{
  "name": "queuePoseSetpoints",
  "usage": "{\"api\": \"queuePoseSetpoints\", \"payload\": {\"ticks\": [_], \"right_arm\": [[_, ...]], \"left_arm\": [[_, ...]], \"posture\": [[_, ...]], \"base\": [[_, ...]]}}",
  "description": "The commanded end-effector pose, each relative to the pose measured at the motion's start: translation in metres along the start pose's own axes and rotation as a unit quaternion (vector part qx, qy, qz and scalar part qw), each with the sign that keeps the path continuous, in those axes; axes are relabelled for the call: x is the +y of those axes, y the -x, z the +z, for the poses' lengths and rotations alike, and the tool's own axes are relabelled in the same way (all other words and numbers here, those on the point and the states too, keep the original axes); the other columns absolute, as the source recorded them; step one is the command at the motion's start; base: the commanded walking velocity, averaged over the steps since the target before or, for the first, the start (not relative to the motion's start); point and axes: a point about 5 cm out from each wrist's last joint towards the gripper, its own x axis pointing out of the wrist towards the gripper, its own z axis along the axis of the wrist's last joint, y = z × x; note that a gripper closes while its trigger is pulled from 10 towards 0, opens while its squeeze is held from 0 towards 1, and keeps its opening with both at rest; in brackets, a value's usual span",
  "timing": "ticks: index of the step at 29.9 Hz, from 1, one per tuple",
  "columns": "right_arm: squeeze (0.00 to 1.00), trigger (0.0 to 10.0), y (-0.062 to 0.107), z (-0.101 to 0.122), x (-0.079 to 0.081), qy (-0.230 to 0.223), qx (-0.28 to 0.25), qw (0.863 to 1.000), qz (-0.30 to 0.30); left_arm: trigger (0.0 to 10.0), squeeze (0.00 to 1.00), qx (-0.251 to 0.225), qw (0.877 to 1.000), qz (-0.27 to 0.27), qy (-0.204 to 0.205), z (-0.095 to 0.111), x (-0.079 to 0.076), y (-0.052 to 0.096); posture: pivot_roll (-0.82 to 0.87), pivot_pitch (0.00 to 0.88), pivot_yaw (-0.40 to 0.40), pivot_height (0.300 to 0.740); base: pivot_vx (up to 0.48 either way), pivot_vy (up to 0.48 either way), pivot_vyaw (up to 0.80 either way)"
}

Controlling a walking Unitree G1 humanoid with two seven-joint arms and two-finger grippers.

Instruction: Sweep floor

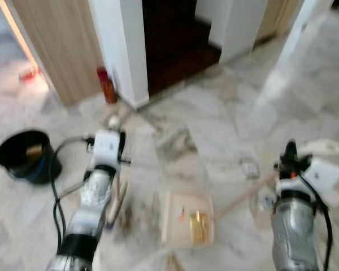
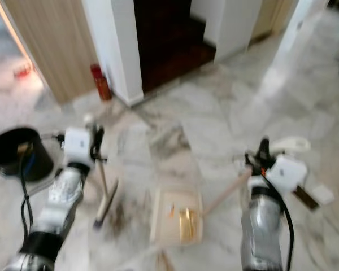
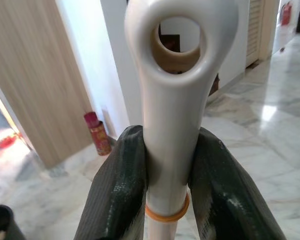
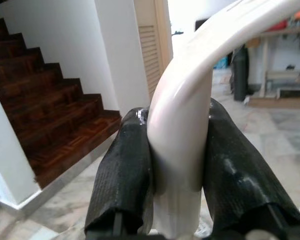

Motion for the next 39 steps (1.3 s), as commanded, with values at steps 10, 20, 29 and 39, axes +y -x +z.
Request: {"api": "queuePoseSetpoints", "payload": {"ticks": [10,20,29,39], "right_arm": [[0.0,10.0,-0.0033,0.0111,0.0051,-0.009,-0.029,1.0,0.009],[0.0,10.0,-0.0033,0.0102,0.0067,-0.012,-0.028,0.999,0.01],[0.0,10.0,-0.0034,0.0103,0.0066,-0.012,-0.028,1.0,0.008],[0.0,10.0,-0.0038,0.0108,0.0059,-0.008,-0.029,1.0,0.009]], "left_arm": [[10.0,0.0,-0.033,0.999,0.001,-0.011,0.0141,0.0037,-0.0035],[10.0,0.0,-0.035,0.999,0.001,-0.013,0.0147,0.0048,-0.0034],[10.0,0.0,-0.034,0.999,0.002,-0.013,0.0156,0.0055,-0.0037],[10.0,0.0,-0.034,0.999,0.003,-0.012,0.0159,0.0043,-0.0031]], "posture": [[0.1,0.053,-0.023,0.74],[0.11,0.048,-0.022,0.74],[0.11,0.06,-0.021,0.74],[0.12,0.072,-0.024,0.74]], "base": [[0.0,0.313,0.0],[0.0,0.314,0.0],[0.0,0.315,0.0],[0.0,0.314,0.0]]}}
